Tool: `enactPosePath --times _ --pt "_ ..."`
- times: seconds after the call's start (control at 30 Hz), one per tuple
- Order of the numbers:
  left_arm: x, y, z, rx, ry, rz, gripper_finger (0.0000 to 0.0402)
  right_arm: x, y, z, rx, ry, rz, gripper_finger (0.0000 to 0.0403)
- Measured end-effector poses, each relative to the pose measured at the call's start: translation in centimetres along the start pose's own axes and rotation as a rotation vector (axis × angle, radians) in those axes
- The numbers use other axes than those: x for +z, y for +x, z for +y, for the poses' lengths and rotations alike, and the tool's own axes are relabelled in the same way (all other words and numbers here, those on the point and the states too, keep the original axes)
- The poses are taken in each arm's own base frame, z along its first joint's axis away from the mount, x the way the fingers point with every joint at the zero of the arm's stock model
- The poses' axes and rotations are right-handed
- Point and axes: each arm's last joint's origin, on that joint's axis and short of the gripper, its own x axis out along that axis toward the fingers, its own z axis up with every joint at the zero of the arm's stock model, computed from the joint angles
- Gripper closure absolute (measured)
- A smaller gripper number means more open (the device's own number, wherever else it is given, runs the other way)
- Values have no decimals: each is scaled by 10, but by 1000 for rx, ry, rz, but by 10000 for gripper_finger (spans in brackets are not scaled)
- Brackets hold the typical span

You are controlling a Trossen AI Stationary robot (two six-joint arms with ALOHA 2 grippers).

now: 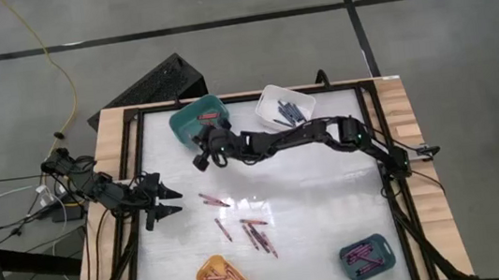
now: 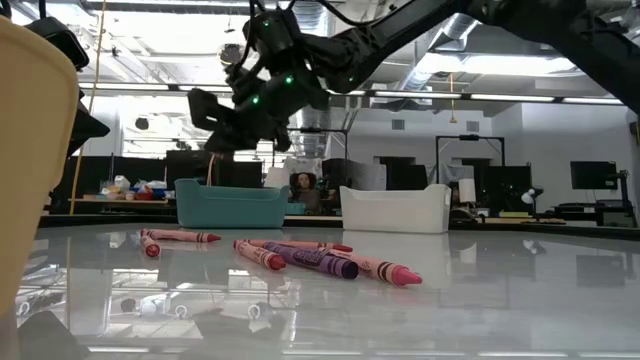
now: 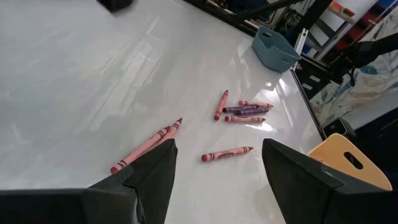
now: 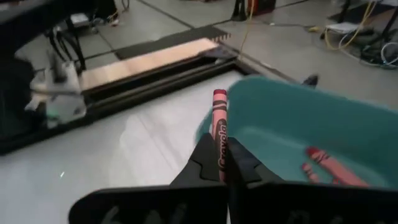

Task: Sort crayons
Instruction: Put the red crayon into the top green bin

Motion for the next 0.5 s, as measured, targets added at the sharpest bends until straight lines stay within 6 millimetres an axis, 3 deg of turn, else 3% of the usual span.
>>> enactPosePath --times 0.17,0.5 --pt "0 0 0 0 0 0 174 11 8 -23 -47 30 -17 400" --pt "0 0 0 0 0 0 174 4 18 -59 -145 141 90 400"
